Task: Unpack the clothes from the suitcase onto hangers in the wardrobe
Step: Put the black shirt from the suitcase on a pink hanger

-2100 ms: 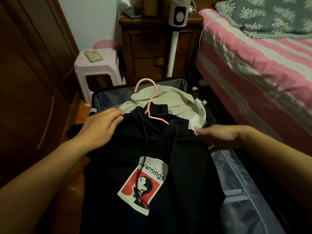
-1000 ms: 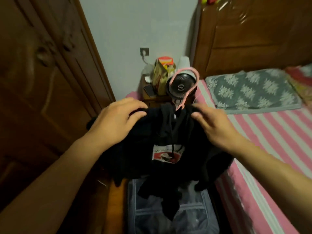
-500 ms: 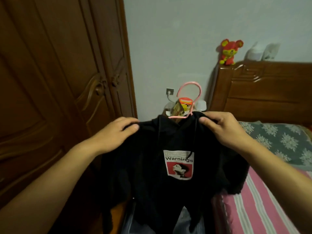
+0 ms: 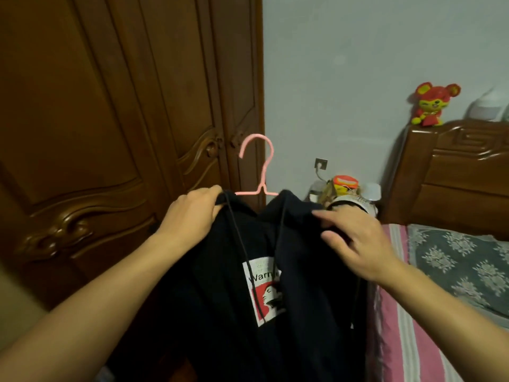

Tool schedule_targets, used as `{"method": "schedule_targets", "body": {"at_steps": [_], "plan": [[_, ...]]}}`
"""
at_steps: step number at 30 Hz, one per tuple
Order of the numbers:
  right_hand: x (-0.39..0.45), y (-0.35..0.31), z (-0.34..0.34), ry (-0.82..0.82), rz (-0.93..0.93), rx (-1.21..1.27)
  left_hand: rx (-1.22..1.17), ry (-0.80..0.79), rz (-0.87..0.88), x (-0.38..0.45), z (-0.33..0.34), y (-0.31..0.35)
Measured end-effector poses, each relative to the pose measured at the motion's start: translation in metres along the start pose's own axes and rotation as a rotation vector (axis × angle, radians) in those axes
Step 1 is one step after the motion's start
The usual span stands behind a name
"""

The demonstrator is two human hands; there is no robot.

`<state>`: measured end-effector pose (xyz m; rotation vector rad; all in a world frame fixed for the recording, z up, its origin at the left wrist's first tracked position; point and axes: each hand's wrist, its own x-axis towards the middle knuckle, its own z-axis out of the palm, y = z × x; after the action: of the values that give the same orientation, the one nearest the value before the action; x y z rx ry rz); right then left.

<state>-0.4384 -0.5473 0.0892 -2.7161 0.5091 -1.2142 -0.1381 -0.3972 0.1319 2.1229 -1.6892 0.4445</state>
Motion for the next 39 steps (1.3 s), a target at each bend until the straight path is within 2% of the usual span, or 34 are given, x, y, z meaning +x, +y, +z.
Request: {"method": "schedule_targets", "body": {"at_steps": [3, 4, 5, 7, 10, 12, 16, 17, 18, 20, 22, 23, 25, 27, 29, 31, 32, 34, 35, 37, 39], "plan": [[0.027, 0.002, -0.007, 0.18, 0.285, 0.086, 0.048, 0.063, 0.119, -0.019, -0.012, 0.006], [0.044, -0.001, -0.012, 0.125, 0.367, 0.132, 0.071, 0.074, 0.167, -0.026, -0.014, 0.009], [0.059, -0.002, -0.011, -0.02, 0.441, 0.231, 0.092, 0.076, 0.209, -0.033, -0.014, 0.012], [0.079, -0.011, 0.001, -0.43, 0.504, 0.431, 0.141, 0.068, 0.284, -0.045, -0.013, 0.013], [0.07, -0.024, 0.041, -1.056, 0.52, 0.426, 0.236, 0.06, 0.369, -0.06, -0.013, 0.005], [0.048, -0.03, 0.07, -1.417, 0.59, 0.425, 0.284, 0.06, 0.38, -0.068, -0.015, -0.006], [0.012, -0.043, 0.097, -1.838, 0.573, 0.622, 0.358, 0.017, 0.346, -0.088, -0.02, -0.03], [0.01, -0.045, 0.1, -1.865, 0.554, 0.631, 0.376, 0.012, 0.348, -0.092, -0.021, -0.033], [0.011, -0.052, 0.102, -1.841, 0.526, 0.601, 0.396, 0.002, 0.352, -0.097, -0.021, -0.035], [0.014, -0.067, 0.104, -1.68, 0.484, 0.579, 0.427, -0.013, 0.357, -0.103, -0.019, -0.037], [0.011, -0.078, 0.115, -1.544, 0.501, 0.688, 0.432, -0.026, 0.335, -0.107, -0.017, -0.04], [0.005, -0.082, 0.12, -1.509, 0.512, 0.737, 0.426, -0.017, 0.328, -0.108, -0.016, -0.043], [0.0, -0.088, 0.127, -1.442, 0.445, 0.68, 0.413, 0.014, 0.365, -0.112, -0.015, -0.051], [0.008, -0.084, 0.128, -1.162, 0.391, 0.577, 0.428, 0.009, 0.438, -0.116, -0.015, -0.059], [0.026, -0.08, 0.114, -0.798, 0.469, 0.556, 0.453, -0.05, 0.424, -0.118, -0.016, -0.065], [0.042, -0.083, 0.094, -0.522, 0.412, 0.541, 0.397, -0.117, 0.22, -0.113, -0.018, -0.065], [0.042, -0.089, 0.086, -0.455, 0.358, 0.537, 0.311, -0.17, 0.054, -0.108, -0.022, -0.061], [0.04, -0.104, 0.077, -0.43, 0.215, 0.496, 0.081, -0.307, -0.244, -0.094, -0.026, -0.053], [0.037, -0.108, 0.079, -0.455, 0.152, 0.448, 0.008, -0.36, -0.308, -0.087, -0.025, -0.05], [0.032, -0.106, 0.083, -0.506, 0.078, 0.359, -0.119, -0.399, -0.341, -0.076, -0.019, -0.047], [0.034, -0.096, 0.08, -0.441, -0.019, 0.231, -0.4, -0.556, -0.355, -0.068, -0.023, -0.053]]}}
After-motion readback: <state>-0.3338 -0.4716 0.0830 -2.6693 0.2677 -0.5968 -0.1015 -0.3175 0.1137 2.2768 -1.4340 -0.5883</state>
